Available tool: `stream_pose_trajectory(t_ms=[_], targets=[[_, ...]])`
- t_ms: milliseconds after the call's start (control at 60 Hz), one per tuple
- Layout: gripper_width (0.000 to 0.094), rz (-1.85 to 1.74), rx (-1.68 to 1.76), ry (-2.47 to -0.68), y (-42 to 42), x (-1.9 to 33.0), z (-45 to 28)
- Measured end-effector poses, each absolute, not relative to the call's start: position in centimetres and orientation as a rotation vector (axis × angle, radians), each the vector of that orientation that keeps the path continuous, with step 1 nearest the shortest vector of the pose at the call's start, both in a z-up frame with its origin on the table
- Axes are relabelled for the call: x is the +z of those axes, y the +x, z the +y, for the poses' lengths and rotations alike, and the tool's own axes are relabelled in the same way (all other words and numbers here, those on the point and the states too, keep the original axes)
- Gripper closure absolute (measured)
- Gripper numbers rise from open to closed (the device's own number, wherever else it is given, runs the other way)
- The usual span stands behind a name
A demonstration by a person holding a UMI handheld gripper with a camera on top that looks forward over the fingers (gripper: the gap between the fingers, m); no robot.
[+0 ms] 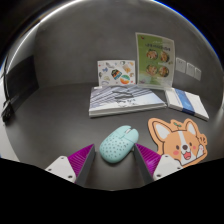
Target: Arrange mouse
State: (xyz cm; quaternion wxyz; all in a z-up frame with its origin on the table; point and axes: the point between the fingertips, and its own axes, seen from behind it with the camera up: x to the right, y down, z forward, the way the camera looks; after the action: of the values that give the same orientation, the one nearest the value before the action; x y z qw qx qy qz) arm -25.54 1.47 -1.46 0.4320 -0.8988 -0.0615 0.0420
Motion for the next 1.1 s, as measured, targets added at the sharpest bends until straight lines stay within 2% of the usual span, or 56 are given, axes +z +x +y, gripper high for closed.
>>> stream_pose_trajectory(t_ms=[150,183,200,233,283,317,333,350,367,500,567,667,767,833,883,933,1100], targets=[[0.0128,-0.125,0.088,-2.258,-26.0,-1.5,5.0],[0.0156,-0.1,0.078,-2.25,-26.0,-1.5,5.6],[0.0135,-0.084,0.07,-2.244,-25.9,-1.5,5.9],[0.0195,-0.062,0.056,-2.231,-25.7,-1.5,6.3],[0.0397,-0.067,0.063,-2.222,-25.9,-1.5,6.6],[0.0374,-0.068,0.062,-2.218,-25.9,-1.6,6.6],[0.0443,-0.07,0.063,-2.22,-25.9,-1.6,6.5],[0.0401,-0.073,0.063,-2.218,-26.0,-1.6,6.5],[0.0473,-0.077,0.063,-2.217,-26.0,-1.6,6.4],[0.0546,-0.193,0.085,-2.205,-27.5,-0.5,4.7],[0.0544,-0.244,0.12,-2.115,-29.1,3.1,3.6],[0.0546,-0.238,0.173,-1.942,-29.0,12.0,1.5],[0.055,-0.209,0.09,-1.803,-22.9,20.2,0.6],[0.055,-0.158,0.015,-1.779,-17.2,22.3,0.5],[0.055,-0.102,-0.021,-1.811,-12.9,21.4,0.4],[0.055,-0.061,-0.038,-1.869,-9.2,18.4,0.8],[0.055,-0.033,-0.007,-2.123,-4.5,4.0,2.4]])
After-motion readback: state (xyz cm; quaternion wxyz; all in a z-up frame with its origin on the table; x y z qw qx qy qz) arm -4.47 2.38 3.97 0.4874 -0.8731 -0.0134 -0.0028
